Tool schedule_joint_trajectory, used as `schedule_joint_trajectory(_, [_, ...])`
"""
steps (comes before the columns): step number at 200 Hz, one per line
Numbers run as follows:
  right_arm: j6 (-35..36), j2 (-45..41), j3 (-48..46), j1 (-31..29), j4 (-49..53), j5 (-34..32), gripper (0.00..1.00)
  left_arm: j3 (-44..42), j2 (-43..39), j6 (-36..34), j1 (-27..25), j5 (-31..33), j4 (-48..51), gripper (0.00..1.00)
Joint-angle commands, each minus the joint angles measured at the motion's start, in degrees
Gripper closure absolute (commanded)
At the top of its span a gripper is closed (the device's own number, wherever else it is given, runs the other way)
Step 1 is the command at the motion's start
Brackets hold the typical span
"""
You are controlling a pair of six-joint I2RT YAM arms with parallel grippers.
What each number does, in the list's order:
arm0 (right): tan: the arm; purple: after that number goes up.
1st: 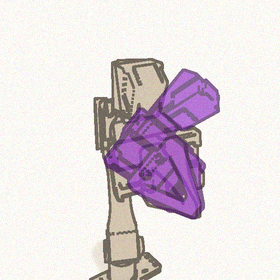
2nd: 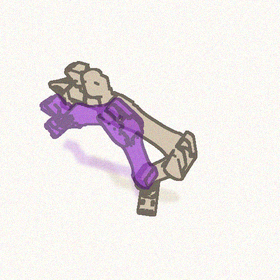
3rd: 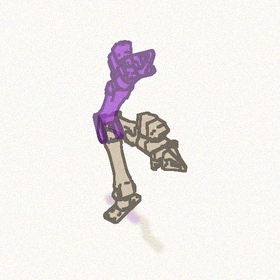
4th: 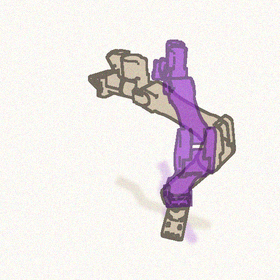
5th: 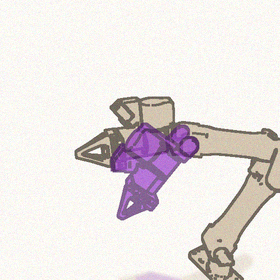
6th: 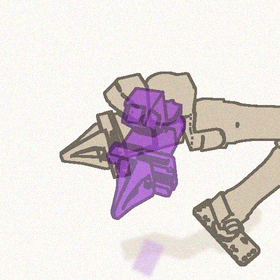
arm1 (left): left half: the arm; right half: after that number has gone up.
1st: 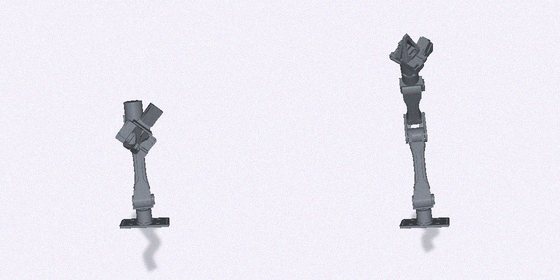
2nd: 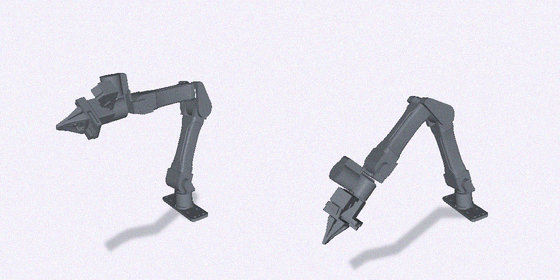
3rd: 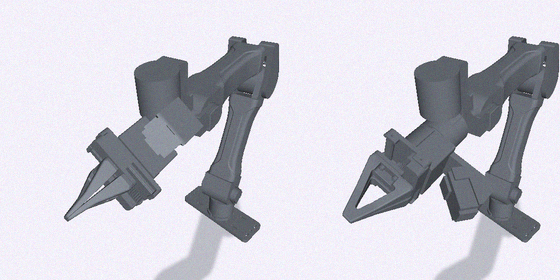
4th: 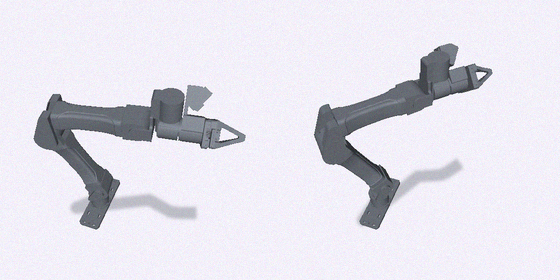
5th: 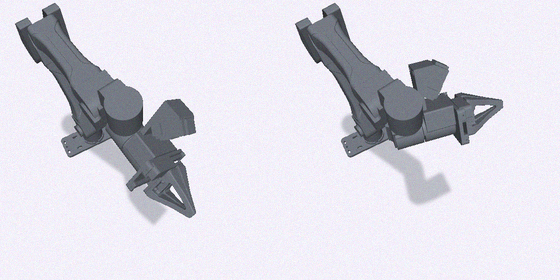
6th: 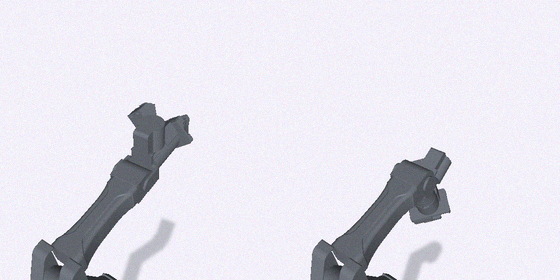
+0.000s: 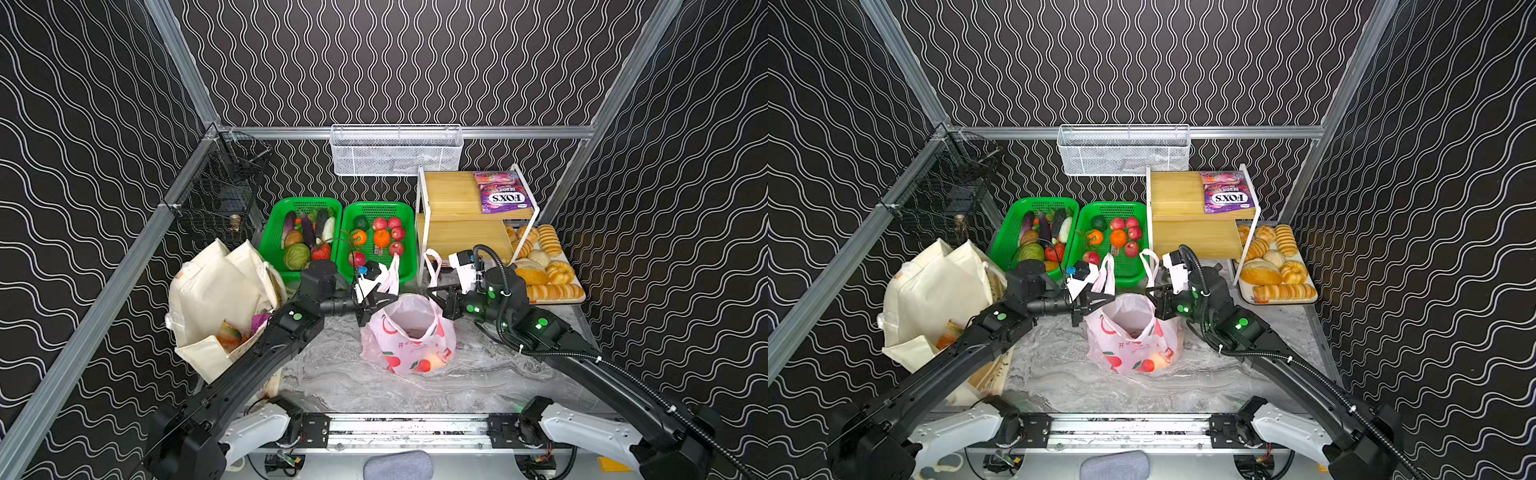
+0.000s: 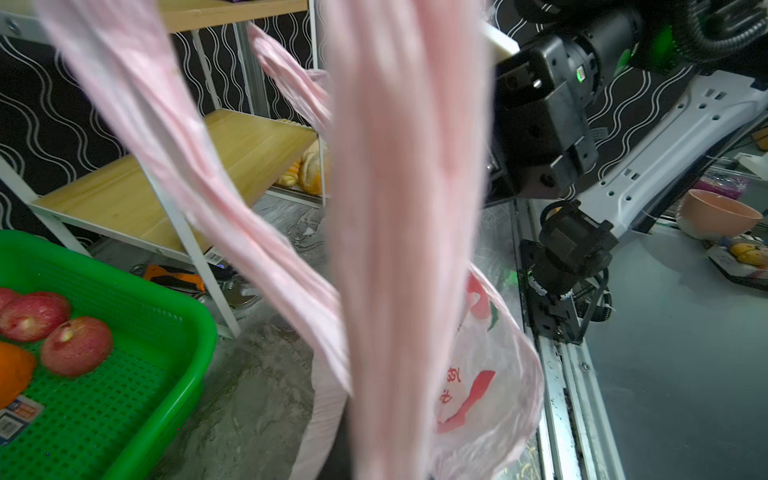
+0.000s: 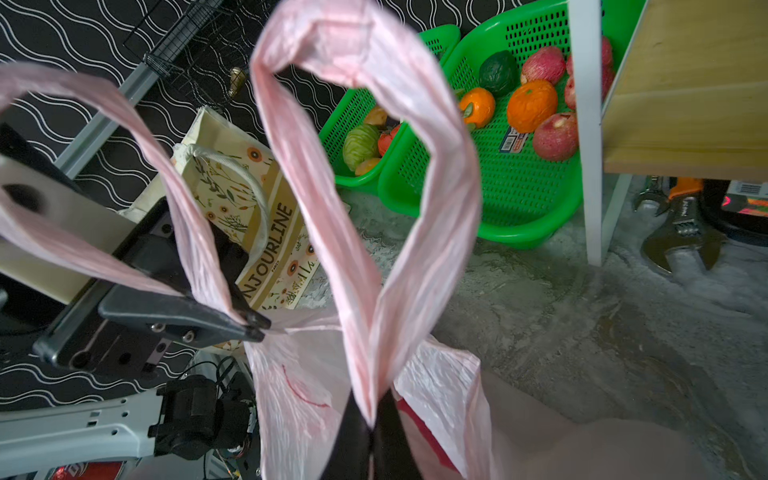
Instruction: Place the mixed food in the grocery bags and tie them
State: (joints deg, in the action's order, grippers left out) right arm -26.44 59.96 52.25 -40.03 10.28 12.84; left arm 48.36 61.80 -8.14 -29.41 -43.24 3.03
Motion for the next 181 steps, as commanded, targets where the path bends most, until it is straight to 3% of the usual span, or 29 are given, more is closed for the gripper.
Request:
schedule_joint_trajectory(1, [-1.58,0.90,0.04,0.03,-0.64,1.42,0.97,0.23,-0.69,-1.83,-0.22,-1.35,3.18,1.00])
schedule_joint_trajectory(38, [0.64,5.76,3.90,0.03,2.94,5.74,0.97,4.28,0.52,-9.11,-4.10,-1.04,11.86,1.00])
schedule_joint_trajectory(90, [7.18,8.25,6.42,0.00,2.38,22.61,0.94,12.35,7.55,-19.14,-7.21,-4.16,24.27,1.00])
schedule_joint_trajectory(123, [10.29,6.61,5.92,-0.04,4.19,24.27,0.92,15.56,11.48,-21.88,-7.68,-3.59,27.94,1.00])
schedule_joint_trajectory(181, [10.97,4.98,2.13,0.09,3.42,22.99,0.85,16.18,12.51,-17.98,-7.68,-5.24,23.63,1.00])
